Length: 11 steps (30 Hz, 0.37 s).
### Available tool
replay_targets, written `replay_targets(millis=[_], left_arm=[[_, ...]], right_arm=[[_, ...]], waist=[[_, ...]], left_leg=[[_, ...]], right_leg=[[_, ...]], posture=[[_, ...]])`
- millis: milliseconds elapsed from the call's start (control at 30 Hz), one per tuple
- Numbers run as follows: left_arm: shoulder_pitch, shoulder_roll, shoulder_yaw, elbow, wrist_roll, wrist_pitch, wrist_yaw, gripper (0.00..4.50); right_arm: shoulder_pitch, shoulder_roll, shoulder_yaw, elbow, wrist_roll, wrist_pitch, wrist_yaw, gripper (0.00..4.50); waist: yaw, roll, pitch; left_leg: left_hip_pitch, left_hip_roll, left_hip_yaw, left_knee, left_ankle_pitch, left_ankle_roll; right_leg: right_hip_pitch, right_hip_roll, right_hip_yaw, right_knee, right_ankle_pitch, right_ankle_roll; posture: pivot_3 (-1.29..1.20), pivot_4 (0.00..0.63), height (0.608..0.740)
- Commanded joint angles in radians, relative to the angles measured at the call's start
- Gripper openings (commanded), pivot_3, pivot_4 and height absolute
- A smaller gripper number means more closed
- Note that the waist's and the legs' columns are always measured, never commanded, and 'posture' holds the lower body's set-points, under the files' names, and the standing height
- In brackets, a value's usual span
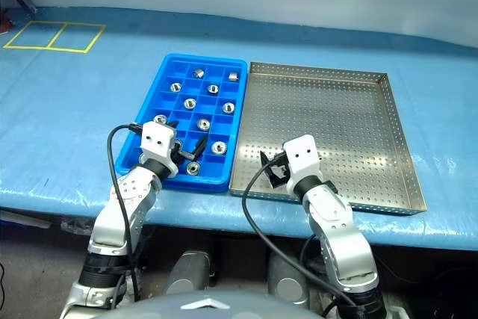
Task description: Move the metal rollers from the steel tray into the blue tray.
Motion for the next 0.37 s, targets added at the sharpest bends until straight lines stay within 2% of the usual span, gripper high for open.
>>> replay_targets(millis=[33, 367], left_arm=[[-0.002, -0.001, -0.011, -0.037, 0.009, -0.006, -0.001, 4.50], [0.006, -0.001, -0.011, -0.037, 0.011, -0.005, 0.001, 4.50]], right_arm=[[-0.003, -0.001, -0.003, -0.026, 0.002, -0.012, 0.000, 4.46], [-0.006, 0.001, 0.008, -0.026, 0.000, -0.009, 0.000, 4.46]], waist=[[0.000, 0.000, 0.000], [0.000, 0.000, 0.000]], left_leg=[[0.000, 0.000, 0.000, 0.000, 0.000, 0.000], [0.000, 0.000, 0.000, 0.000, 0.000, 0.000]], right_leg=[[0.000, 0.000, 0.000, 0.000, 0.000, 0.000], [0.000, 0.000, 0.000, 0.000, 0.000, 0.000]], posture=[[0.04, 0.150, 0.740], [0.04, 0.150, 0.740]])
